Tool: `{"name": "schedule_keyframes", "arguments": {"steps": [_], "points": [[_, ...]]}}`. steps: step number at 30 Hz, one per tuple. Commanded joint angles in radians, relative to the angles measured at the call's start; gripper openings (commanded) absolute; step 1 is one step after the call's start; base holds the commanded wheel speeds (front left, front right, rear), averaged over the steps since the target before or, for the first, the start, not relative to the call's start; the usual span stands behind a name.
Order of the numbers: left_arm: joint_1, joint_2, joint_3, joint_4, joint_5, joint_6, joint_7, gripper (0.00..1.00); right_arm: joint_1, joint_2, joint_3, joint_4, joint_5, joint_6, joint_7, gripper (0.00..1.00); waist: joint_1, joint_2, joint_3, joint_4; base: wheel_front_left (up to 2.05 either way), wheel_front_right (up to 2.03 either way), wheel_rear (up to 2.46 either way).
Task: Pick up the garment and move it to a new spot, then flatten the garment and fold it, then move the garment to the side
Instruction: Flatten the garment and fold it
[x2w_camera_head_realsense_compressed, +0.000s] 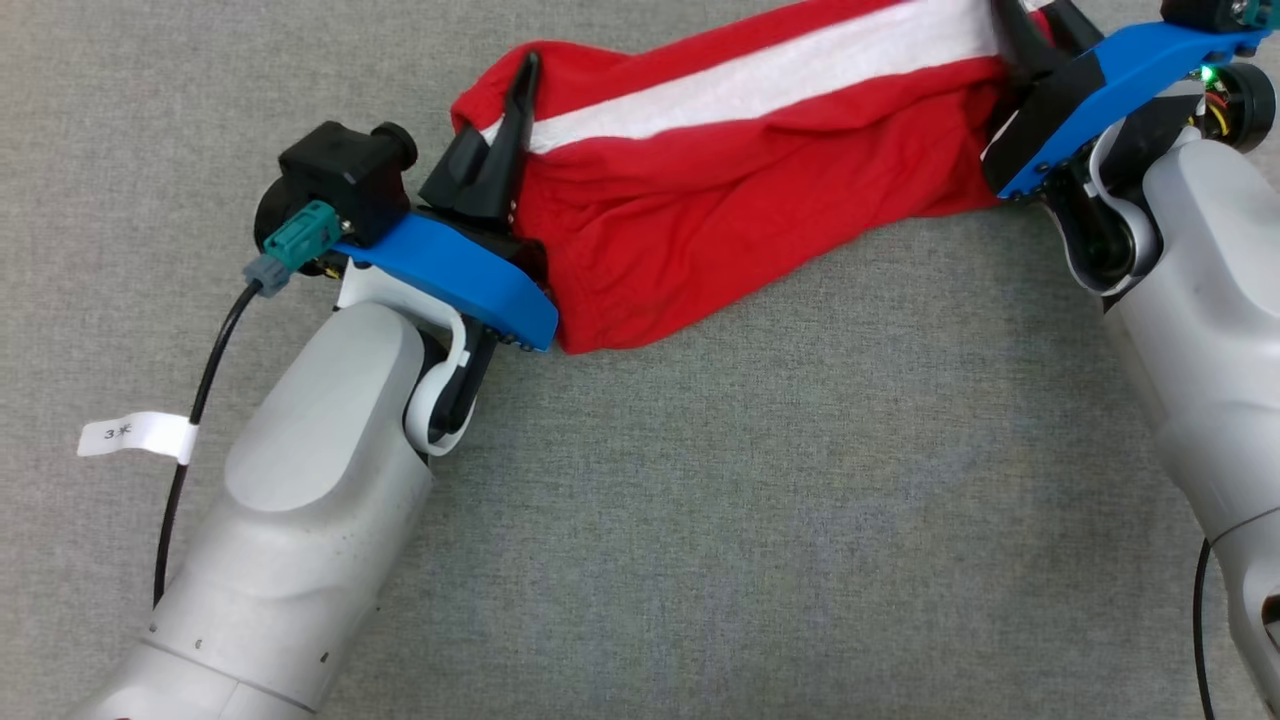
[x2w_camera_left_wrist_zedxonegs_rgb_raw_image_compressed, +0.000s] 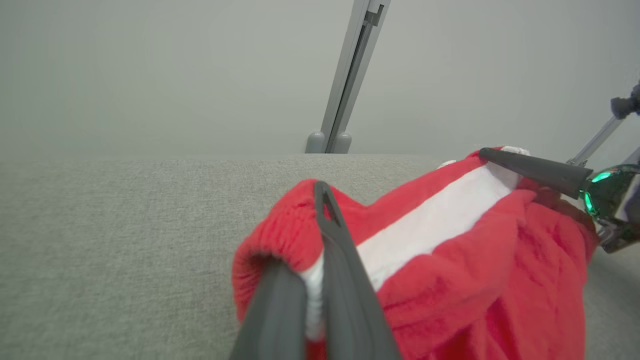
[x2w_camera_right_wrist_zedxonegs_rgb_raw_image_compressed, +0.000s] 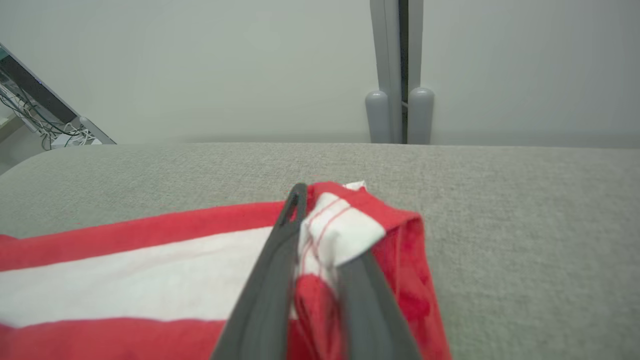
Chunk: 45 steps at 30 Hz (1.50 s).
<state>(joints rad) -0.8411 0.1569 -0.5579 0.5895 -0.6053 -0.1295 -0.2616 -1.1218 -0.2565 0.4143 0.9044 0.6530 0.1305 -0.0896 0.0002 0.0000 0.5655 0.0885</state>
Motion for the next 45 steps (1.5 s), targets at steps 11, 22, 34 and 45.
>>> {"name": "schedule_keyframes", "arguments": {"steps": [11,22,34,45], "points": [[0.146,0.033,0.078,-0.068,0.091,-0.001,-0.005,1.00,0.085,-0.114,0.119,-0.006,0.038,0.001,-0.101,1.00,-0.0002,0.0000,-0.071,-0.011,0.00,0.00,0.00],[0.397,0.068,0.262,-0.342,0.224,0.080,-0.005,1.00,0.226,-0.202,0.171,-0.057,0.093,0.001,-0.140,1.00,-0.0002,0.0000,-0.128,0.009,0.00,0.00,0.00],[0.540,-0.036,0.475,-0.536,0.372,0.114,-0.005,1.00,0.151,-0.176,0.151,0.073,0.110,0.001,-0.083,1.00,-0.0002,0.0000,-0.110,0.087,0.00,0.00,0.00],[0.575,-0.089,0.538,-0.537,0.431,0.077,-0.005,1.00,0.162,-0.125,0.198,0.133,0.130,0.001,-0.015,0.00,-0.0002,0.0000,-0.115,0.105,0.00,0.00,0.00]]}}
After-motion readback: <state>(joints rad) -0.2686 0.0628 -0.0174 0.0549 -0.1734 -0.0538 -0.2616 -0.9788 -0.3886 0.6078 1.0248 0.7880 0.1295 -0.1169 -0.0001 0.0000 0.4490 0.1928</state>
